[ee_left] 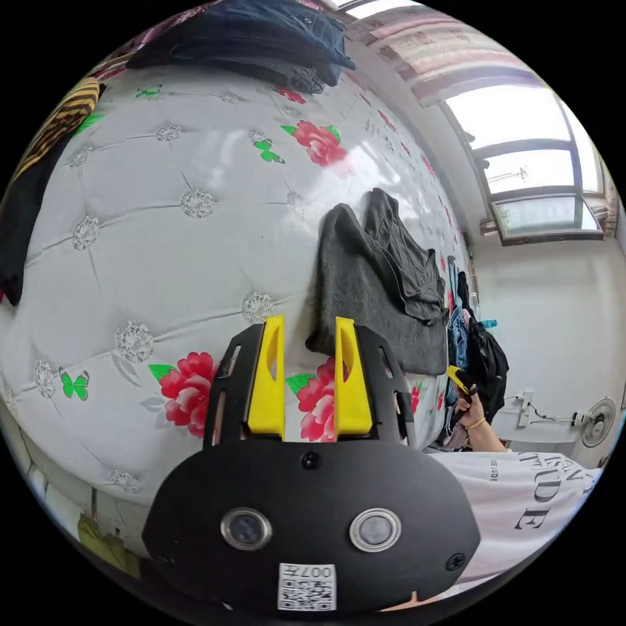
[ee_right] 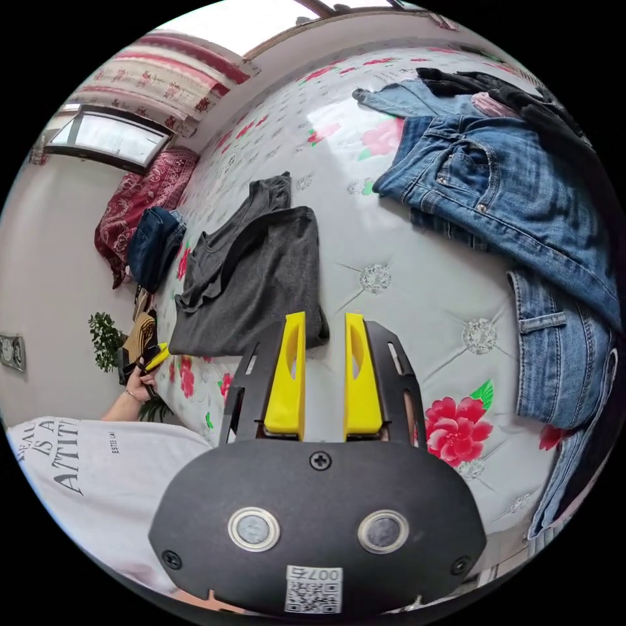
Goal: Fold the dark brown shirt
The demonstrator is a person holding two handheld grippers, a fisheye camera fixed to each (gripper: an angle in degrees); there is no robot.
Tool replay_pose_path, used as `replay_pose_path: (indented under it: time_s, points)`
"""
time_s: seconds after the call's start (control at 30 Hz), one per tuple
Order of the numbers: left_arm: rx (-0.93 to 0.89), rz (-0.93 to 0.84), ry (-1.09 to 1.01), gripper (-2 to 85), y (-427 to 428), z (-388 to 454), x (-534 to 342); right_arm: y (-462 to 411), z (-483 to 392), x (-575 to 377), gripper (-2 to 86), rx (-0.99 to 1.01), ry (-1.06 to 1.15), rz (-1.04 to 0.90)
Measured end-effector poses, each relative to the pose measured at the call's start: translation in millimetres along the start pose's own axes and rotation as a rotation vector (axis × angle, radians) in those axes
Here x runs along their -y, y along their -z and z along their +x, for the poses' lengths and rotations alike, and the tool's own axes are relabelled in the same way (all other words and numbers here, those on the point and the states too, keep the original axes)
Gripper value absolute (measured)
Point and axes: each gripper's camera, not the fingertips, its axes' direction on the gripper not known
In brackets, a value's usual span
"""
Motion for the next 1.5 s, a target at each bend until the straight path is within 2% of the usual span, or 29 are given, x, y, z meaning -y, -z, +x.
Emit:
replay_pose_path:
  time_s: [0.07, 0.13, 0.2, 0.3, 0.53, 0.63, 0.67, 0.77, 0.87, 1.0, 1.13, 1.23, 1.3, 1.4, 1.5]
  points:
    - [0.046, -0.008, -0.012, 10.4, -7, 10, 8, -15, -6, 10, 2.4, 0.017, 0.012, -0.060]
    - [0.133, -0.032, -0.017, 6.7, -13, 18, 18, -16, -14, 18, 1.7, -0.086, 0.025, -0.052]
    - [0.171, -0.103, -0.069, 0.4, -20, 29, 28, -22, -20, 28, 0.7, -0.073, 0.082, -0.158]
    - [0.210, -0.188, -0.157, -0.7, -23, 43, 24, -8, -23, 22, 0.1, -0.114, 0.124, -0.176]
    - [0.125, -0.198, -0.114, 0.2, 7, 32, -59, 27, -19, -45, 0.7, -0.163, 0.158, -0.261]
    - [0.241, -0.218, -0.145, 6.3, 15, 41, -90, 38, -27, -66, 2.2, -0.291, 0.176, -0.232]
    - [0.285, -0.196, -0.214, 9.4, 20, 56, -94, 45, -37, -67, 2.9, -0.307, 0.208, -0.180]
    - [0.365, -0.103, -0.473, 11.8, 22, 110, -87, 46, -76, -55, 5.0, -0.297, 0.351, -0.076]
    - [0.391, -0.091, -0.716, 13.2, -6, 162, -65, 20, -117, -30, 6.3, -0.272, 0.516, -0.104]
    - [0.397, -0.238, -0.941, 12.8, -73, 199, -40, -28, -160, -5, 7.6, -0.272, 0.693, -0.181]
    - [0.484, -0.294, -1.017, 9.7, -103, 207, -32, -64, -176, 1, 7.5, -0.315, 0.784, -0.272]
    - [0.430, -0.286, -0.921, 5.9, -93, 203, -16, -69, -177, 11, 5.3, -0.356, 0.789, -0.281]
    - [0.330, -0.232, -0.765, 3.4, -76, 190, 2, -57, -173, 27, 2.6, -0.308, 0.727, -0.238]
    - [0.217, -0.214, -0.535, 3.9, -67, 166, 26, -47, -162, 52, 0.8, -0.271, 0.626, -0.193]
    - [0.192, -0.190, -0.341, 6.1, -73, 139, 43, -48, -141, 75, 0.4, -0.254, 0.481, -0.187]
